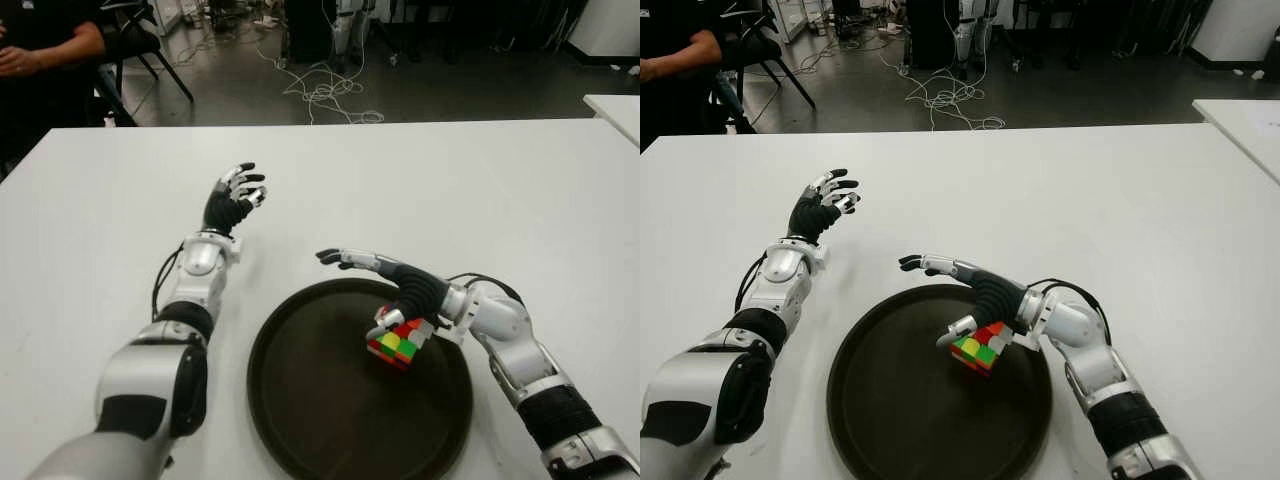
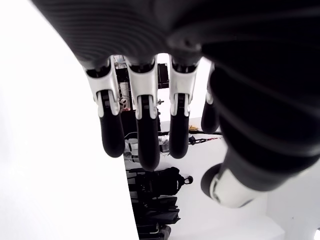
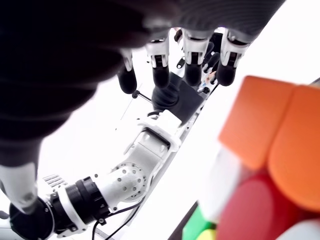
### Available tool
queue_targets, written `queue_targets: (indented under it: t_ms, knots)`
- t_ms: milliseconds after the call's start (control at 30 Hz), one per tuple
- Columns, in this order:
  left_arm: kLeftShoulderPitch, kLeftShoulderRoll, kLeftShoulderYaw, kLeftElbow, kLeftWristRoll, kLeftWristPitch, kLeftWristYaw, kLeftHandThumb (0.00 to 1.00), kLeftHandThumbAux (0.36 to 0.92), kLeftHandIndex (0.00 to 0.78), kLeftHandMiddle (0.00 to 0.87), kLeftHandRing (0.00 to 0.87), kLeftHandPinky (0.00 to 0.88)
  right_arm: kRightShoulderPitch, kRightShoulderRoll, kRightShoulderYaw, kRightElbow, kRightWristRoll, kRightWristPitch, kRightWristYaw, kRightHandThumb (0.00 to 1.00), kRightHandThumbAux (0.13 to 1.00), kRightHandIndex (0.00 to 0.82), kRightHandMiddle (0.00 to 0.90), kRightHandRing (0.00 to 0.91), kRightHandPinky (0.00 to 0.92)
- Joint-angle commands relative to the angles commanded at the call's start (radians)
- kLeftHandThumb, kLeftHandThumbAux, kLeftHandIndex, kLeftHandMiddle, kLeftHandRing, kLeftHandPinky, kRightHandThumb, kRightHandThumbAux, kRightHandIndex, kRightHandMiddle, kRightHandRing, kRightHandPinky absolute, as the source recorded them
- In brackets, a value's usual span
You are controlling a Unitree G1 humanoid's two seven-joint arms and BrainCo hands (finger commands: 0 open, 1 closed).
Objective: Pick up the Rubik's Cube and put it in the plate
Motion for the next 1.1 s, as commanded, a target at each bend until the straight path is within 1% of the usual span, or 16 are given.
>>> queue_targets:
  t_ms: [167,200,267,300,400,433,533,700,733,800,833,867,900,1000,1067,1100]
  knots:
    - [0.001,0.0,0.0,0.0,0.002,-0.002,0.0,0.343,0.771,0.2,0.289,0.317,0.327,-0.004,-0.012,-0.013,-0.019,0.02,0.014,0.012,0.0,0.533,0.0,0.0,0.0,0.0]
    - [0.0,0.0,0.0,0.0,0.002,-0.003,0.0,0.342,0.771,0.2,0.29,0.317,0.327,0.0,-0.026,-0.026,-0.051,0.04,0.032,0.021,0.0,0.531,0.0,0.0,0.0,0.0]
    - [0.001,0.001,0.0,0.001,0.003,-0.004,-0.002,0.342,0.768,0.197,0.285,0.316,0.326,-0.003,-0.067,-0.076,-0.109,0.095,0.071,0.037,0.0,0.538,0.0,0.0,0.0,0.0]
    - [0.001,0.002,0.0,0.001,0.003,-0.005,-0.003,0.342,0.766,0.196,0.282,0.315,0.326,-0.004,-0.077,-0.089,-0.125,0.11,0.083,0.041,0.0,0.542,0.0,0.0,0.0,0.0]
    - [0.002,0.002,0.001,0.001,0.001,-0.005,-0.009,0.344,0.762,0.189,0.277,0.311,0.325,-0.037,-0.087,-0.132,-0.112,0.123,0.108,0.025,0.0,0.547,0.0,0.0,0.0,0.0]
    - [0.002,0.003,0.002,0.002,0.001,-0.005,-0.01,0.344,0.759,0.189,0.278,0.311,0.326,-0.041,-0.101,-0.159,-0.112,0.133,0.112,0.017,0.0,0.55,0.0,0.0,0.0,0.0]
    - [0.002,0.004,0.003,0.002,0.002,-0.005,-0.013,0.341,0.756,0.193,0.281,0.312,0.329,-0.029,-0.131,-0.218,-0.155,0.158,0.137,-0.005,0.0,0.562,0.0,0.0,0.0,0.0]
    - [0.002,0.005,0.003,0.003,0.003,-0.003,-0.013,0.339,0.755,0.198,0.283,0.314,0.329,-0.011,-0.138,-0.243,-0.207,0.162,0.172,-0.03,0.0,0.578,0.0,0.0,0.0,0.0]
    - [0.001,0.005,0.001,0.003,0.005,0.001,-0.01,0.338,0.755,0.198,0.283,0.314,0.328,0.005,-0.125,-0.259,-0.232,0.143,0.172,-0.078,0.0,0.594,0.0,0.0,0.0,0.0]
    - [0.0,0.006,0.0,0.003,0.007,0.005,-0.006,0.336,0.756,0.198,0.284,0.314,0.327,0.024,-0.109,-0.275,-0.262,0.119,0.173,-0.137,0.0,0.62,0.0,0.0,0.0,0.0]
    - [0.0,0.006,-0.001,0.003,0.008,0.005,-0.004,0.335,0.758,0.199,0.285,0.315,0.327,0.01,-0.083,-0.3,-0.229,0.118,0.134,-0.184,0.0,0.64,0.0,0.0,0.0,0.0]
    - [0.0,0.006,-0.001,0.003,0.008,0.005,-0.003,0.335,0.759,0.199,0.287,0.315,0.327,-0.002,-0.066,-0.315,-0.202,0.12,0.106,-0.213,0.0,0.651,0.0,0.0,0.0,0.0]
    - [-0.001,0.006,-0.001,0.003,0.008,0.004,-0.003,0.336,0.76,0.201,0.288,0.316,0.327,-0.021,-0.044,-0.339,-0.173,0.144,0.093,-0.239,0.0,0.668,0.0,0.0,0.0,0.0]
    - [-0.001,0.006,-0.001,0.003,0.007,0.003,-0.004,0.338,0.762,0.203,0.292,0.317,0.323,-0.045,-0.011,-0.373,-0.147,0.187,0.089,-0.277,0.0,0.693,0.02,0.025,0.0,0.0]
    - [-0.001,0.006,0.0,0.003,0.007,0.003,-0.005,0.339,0.764,0.207,0.294,0.318,0.322,-0.048,0.005,-0.384,-0.148,0.201,0.09,-0.295,0.0,0.706,0.049,0.062,0.03,0.016]
    - [-0.002,0.006,0.0,0.003,0.006,0.002,-0.007,0.34,0.764,0.208,0.295,0.318,0.322,-0.049,0.03,-0.404,-0.14,0.188,0.081,-0.351,0.0,0.711,0.06,0.076,0.042,0.023]
